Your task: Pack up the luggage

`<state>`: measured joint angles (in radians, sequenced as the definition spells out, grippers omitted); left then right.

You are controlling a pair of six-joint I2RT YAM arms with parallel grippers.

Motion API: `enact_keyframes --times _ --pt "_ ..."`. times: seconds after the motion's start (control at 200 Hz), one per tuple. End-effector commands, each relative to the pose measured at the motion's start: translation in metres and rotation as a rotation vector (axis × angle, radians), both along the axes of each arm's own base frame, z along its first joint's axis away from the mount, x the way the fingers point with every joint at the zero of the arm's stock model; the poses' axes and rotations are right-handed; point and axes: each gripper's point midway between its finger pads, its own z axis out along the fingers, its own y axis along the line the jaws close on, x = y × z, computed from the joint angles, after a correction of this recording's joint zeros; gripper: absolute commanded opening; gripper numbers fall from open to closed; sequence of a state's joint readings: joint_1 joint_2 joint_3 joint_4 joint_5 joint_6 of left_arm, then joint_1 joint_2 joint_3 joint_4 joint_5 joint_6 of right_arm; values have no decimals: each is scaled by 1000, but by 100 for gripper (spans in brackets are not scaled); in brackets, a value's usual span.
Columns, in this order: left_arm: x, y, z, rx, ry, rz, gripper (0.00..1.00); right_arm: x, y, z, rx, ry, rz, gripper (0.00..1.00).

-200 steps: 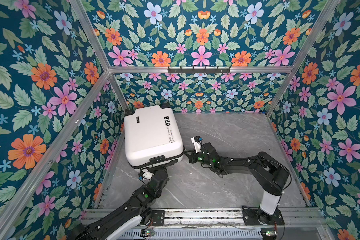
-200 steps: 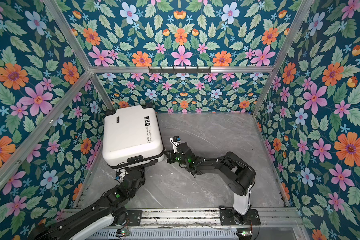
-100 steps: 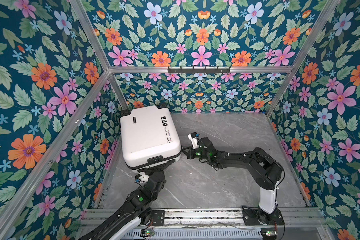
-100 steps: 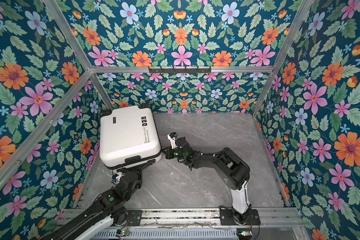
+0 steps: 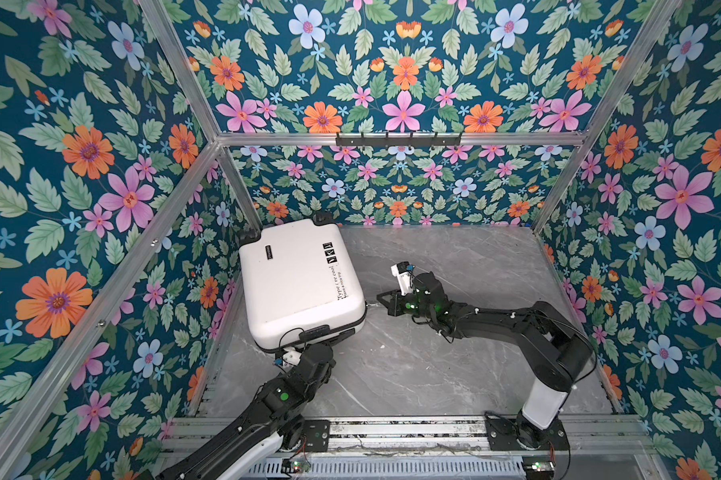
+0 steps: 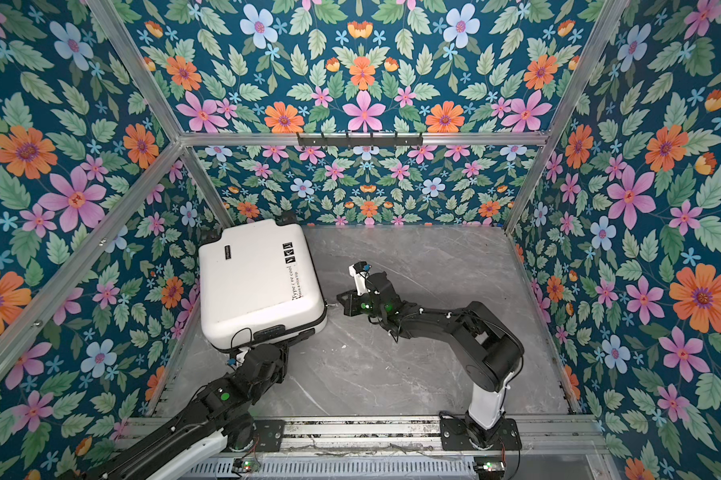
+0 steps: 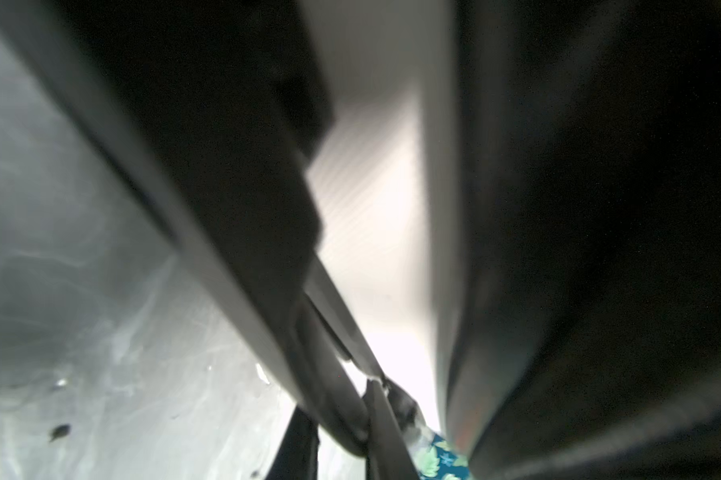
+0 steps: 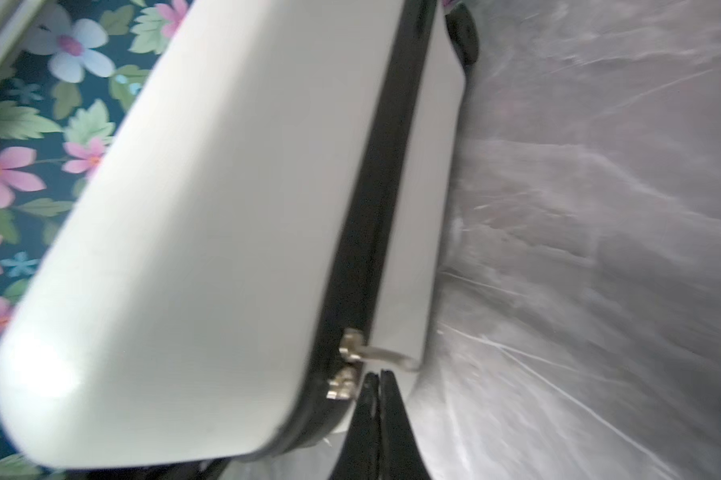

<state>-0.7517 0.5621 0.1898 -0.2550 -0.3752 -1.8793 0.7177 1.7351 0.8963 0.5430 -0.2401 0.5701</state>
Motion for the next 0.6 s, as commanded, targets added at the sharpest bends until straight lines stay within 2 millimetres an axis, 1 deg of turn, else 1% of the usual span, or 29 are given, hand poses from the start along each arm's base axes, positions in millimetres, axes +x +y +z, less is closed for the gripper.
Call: enact_keyframes --times 0.0,0.025,0.145,0.265,0.31,0.4,0.45,0.505,0.51,0.525,0.53,0.565,0.595 --pt "3 -25 7 123 -46 -229 0 1 -30 2 -52 -64 -109 0" --pt "3 -30 6 121 -45 -258 0 -3 -35 7 -46 -73 -113 0" --pt "7 -60 9 129 -64 -413 0 -24 -57 1 -74 -59 -129 0" --pt "13 -90 22 156 -92 -568 0 -41 -92 -1 -151 -51 -197 0" --pt "16 -100 27 160 -103 -610 0 -46 -105 1 -176 -51 -222 0" --pt "22 -119 40 172 -130 -652 0 -53 -131 7 -194 -52 -267 0" --pt "25 -125 47 174 -144 -648 0 -54 -147 12 -191 -53 -299 0" --pt "28 -127 52 149 -155 -618 0 -56 -161 20 -186 -53 -326 0" --pt "29 -127 53 147 -156 -615 2 -56 -163 21 -185 -55 -329 0" --pt "29 -128 54 140 -157 -606 12 -56 -167 22 -188 -52 -338 0" --pt "29 -128 54 137 -157 -604 14 -56 -169 23 -187 -52 -341 0" --pt "30 -128 56 132 -148 -594 44 -57 -177 28 -188 -50 -358 0" --pt "30 -127 57 139 -133 -592 60 -58 -184 31 -192 -45 -370 0"
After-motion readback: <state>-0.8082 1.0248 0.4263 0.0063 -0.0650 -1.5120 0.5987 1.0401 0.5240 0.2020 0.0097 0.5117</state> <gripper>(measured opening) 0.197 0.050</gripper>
